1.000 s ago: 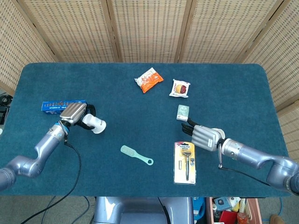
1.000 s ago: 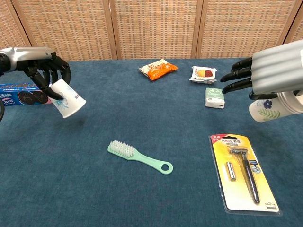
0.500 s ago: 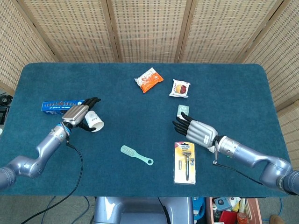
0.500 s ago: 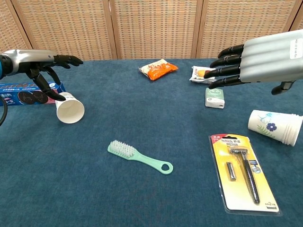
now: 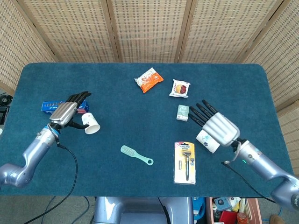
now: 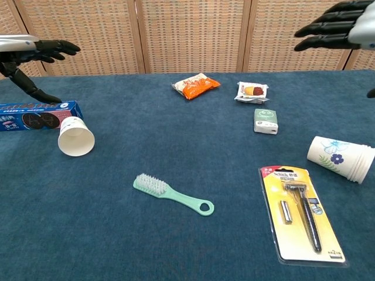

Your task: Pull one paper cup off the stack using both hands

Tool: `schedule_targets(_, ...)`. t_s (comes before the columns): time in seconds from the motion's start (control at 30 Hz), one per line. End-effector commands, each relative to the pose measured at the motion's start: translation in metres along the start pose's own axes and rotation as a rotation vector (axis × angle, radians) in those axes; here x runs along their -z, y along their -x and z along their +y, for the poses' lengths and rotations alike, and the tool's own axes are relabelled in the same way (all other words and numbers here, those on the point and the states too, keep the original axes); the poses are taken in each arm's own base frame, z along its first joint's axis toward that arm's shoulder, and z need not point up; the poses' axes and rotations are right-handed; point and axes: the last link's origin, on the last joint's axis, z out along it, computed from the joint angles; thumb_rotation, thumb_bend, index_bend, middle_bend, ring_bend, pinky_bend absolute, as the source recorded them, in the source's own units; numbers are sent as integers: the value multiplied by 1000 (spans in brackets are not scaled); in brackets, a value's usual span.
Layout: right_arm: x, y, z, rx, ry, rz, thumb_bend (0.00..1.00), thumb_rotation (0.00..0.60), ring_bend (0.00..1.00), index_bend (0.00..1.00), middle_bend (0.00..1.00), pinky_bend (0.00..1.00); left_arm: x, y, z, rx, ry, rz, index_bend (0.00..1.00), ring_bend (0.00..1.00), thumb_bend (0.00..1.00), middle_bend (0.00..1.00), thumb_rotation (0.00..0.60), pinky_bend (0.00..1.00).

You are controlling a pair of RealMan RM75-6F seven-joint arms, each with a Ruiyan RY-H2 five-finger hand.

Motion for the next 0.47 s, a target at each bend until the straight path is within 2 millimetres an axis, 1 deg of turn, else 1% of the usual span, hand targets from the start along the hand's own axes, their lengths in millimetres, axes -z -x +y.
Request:
schedule_targets(0.03, 46, 9, 7, -238, 198, -7, 0, 600, 0, 0, 0, 1, 34, -5, -17, -18, -43, 101, 0, 0, 173, 0, 600, 0)
schedule_targets(0.13, 78, 20, 6, -356, 318, -9, 0, 600, 0, 0, 0, 0, 64, -4, -27, -22, -87, 190, 0, 0, 163, 0, 600, 0)
schedule_targets(0.3, 106, 32, 0, -457, 425, -11, 0, 600, 0, 0, 0, 0, 95, -2, -36, -33, -138, 260, 0, 0, 163, 0, 600, 0)
schedule_targets(0.4, 129, 40, -7, -534, 511, -1, 0, 600, 0, 0, 0, 0, 127, 2, -41, -62, -192, 303, 0, 0, 163, 0, 600, 0)
schedule_targets(0.47, 149, 42, -15, -595, 588, 17, 0, 600, 0, 0, 0, 0, 156, 9, -47, -91, -270, 307, 0, 0, 163, 0, 600, 0)
